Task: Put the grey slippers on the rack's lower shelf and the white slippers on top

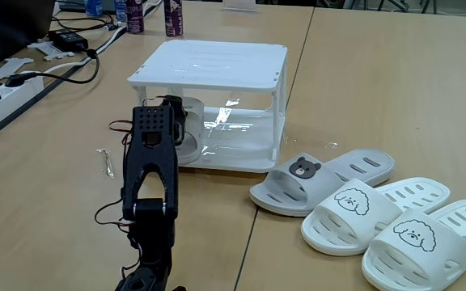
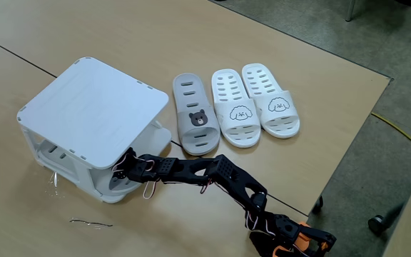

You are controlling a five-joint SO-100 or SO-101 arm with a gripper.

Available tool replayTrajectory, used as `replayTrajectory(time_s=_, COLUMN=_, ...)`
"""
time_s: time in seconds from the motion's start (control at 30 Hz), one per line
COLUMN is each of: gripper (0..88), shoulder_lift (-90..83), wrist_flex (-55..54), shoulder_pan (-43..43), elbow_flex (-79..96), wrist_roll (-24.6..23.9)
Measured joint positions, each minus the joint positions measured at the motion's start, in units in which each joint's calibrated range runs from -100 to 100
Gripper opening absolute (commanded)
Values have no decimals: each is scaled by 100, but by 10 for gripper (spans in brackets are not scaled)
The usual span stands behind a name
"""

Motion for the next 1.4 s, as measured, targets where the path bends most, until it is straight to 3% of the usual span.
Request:
replayTrajectory(time_s=0.27, gripper=365, shoulder_lift=-1435, wrist_flex=52, shoulder_pan=15, elbow_flex=2058, wrist_roll=0)
replayTrajectory(time_s=0.47, gripper=362, shoulder_lift=-1666, wrist_flex=26, shoulder_pan=-15, elbow_flex=2390, wrist_roll=0)
replayTrajectory(time_s=0.73, gripper=365, shoulder_lift=-1625, wrist_flex=-1760, shoulder_pan=-45, elbow_flex=3324, wrist_roll=0)
replayTrajectory(time_s=1.1, gripper=362, shoulder_lift=-2903, wrist_flex=-2077, shoulder_pan=-195, elbow_flex=5391, wrist_roll=0)
replayTrajectory(time_s=1.4, gripper=362, shoulder_lift=-2656, wrist_flex=-4094, shoulder_pan=-270, elbow_flex=5912, wrist_roll=0)
